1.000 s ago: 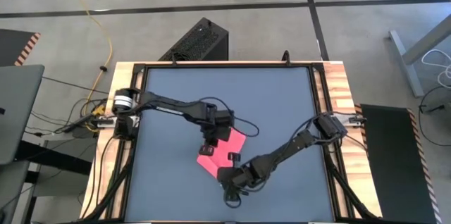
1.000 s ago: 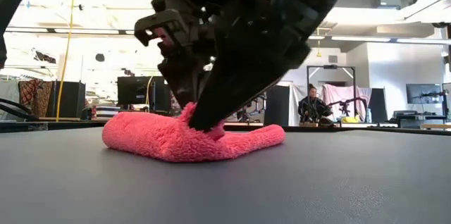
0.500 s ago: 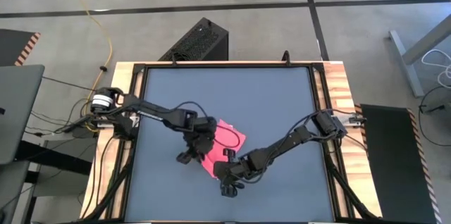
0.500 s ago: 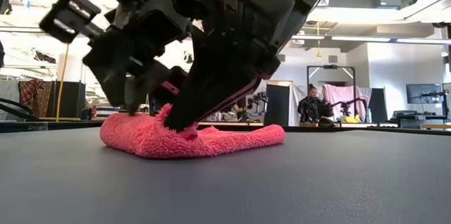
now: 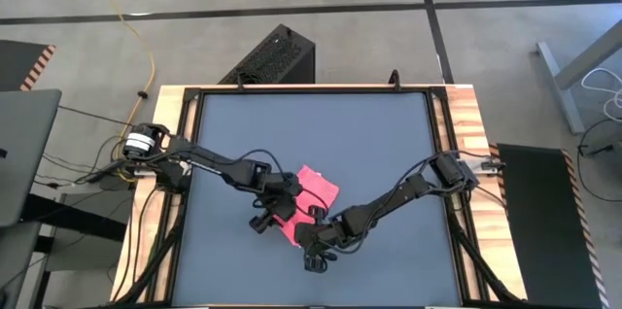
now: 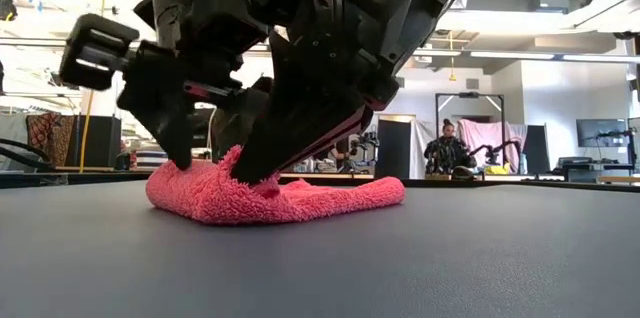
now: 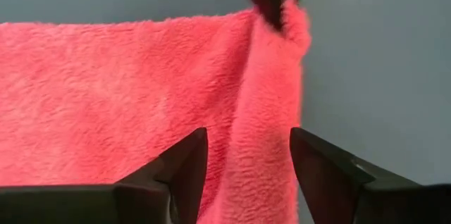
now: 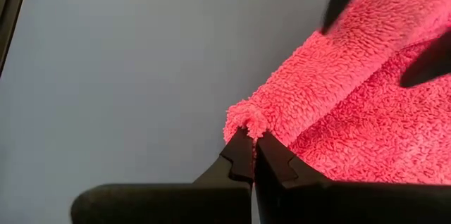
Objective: Roll towel
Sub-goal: Roll the red microfiber cloth
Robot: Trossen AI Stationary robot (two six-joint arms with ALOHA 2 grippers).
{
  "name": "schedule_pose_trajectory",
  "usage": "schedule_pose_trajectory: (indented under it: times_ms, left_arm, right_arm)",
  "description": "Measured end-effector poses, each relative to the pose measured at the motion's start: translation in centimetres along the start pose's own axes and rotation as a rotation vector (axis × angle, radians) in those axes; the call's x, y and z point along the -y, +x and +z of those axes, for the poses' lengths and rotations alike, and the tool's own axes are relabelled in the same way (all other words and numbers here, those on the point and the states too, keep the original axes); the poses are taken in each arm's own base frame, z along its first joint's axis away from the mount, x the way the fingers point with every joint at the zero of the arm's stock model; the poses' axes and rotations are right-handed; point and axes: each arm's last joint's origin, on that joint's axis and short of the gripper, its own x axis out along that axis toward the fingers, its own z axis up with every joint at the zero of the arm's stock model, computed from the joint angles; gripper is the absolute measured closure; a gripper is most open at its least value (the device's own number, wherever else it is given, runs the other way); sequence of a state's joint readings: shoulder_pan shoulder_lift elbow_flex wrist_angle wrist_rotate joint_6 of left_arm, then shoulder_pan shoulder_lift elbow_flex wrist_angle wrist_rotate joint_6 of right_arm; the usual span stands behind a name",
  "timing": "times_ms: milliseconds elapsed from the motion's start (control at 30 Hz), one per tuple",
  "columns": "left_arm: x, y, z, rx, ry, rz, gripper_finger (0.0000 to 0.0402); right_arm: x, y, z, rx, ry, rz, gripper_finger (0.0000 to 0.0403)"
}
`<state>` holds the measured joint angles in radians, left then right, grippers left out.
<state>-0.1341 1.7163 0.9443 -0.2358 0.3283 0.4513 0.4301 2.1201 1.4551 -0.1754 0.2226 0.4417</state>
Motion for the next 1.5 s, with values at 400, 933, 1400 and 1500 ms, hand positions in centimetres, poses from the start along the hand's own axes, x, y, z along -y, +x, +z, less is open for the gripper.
schedule_pose_trajectory:
  times_ms: [400, 933, 1400, 1500]
  left_arm:
    - [0.3, 0.1, -0.9, -0.086, -0.046, -0.030, 0.0231]
    - [0.7, 1.0, -2.2, -0.191, -0.233, -0.116, 0.0399]
    - [1.1, 0.5, -2.9, -0.278, -0.363, -0.182, 0.0401]
    - [1.0, 0.1, -2.6, -0.298, -0.379, -0.187, 0.0401]
  right_arm:
    - [0.0, 0.0, 0.0, -0.001, 0.003, -0.001, 0.0386]
    - [0.0, 0.0, 0.0, -0.017, 0.153, 0.004, 0.0318]
    - [-2.5, -3.4, 0.6, 0.043, 0.239, 0.035, 0.0212]
    - [-3.6, -3.9, 1.0, 0.148, 0.180, 0.029, 0.0214]
